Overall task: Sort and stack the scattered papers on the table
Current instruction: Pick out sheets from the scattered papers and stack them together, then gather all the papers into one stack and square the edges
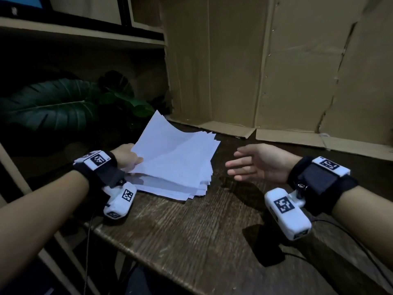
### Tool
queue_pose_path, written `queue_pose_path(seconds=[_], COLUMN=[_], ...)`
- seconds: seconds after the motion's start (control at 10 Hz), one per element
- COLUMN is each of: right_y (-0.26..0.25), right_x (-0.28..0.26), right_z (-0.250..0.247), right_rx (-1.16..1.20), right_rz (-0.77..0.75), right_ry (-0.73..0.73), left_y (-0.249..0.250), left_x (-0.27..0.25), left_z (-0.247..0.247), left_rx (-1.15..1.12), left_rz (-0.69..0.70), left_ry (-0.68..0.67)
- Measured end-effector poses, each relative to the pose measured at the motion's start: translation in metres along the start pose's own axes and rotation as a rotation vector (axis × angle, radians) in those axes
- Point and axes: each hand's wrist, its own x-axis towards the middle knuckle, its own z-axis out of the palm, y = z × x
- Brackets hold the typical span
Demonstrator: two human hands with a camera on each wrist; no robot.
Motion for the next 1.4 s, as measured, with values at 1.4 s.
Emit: queue_pose_path(seconds=[1.4], right_y=[0.01], right_x=[0.042], right_z=[0.01], right_rx=[-0.617], right_rz=[0.109], right_ry=[0.178], left_y=[0.067], left_x=[-0.017], left_z=[0.036], left_rx=[0.275], left_rz=[-0.13], left_ry=[-0.222])
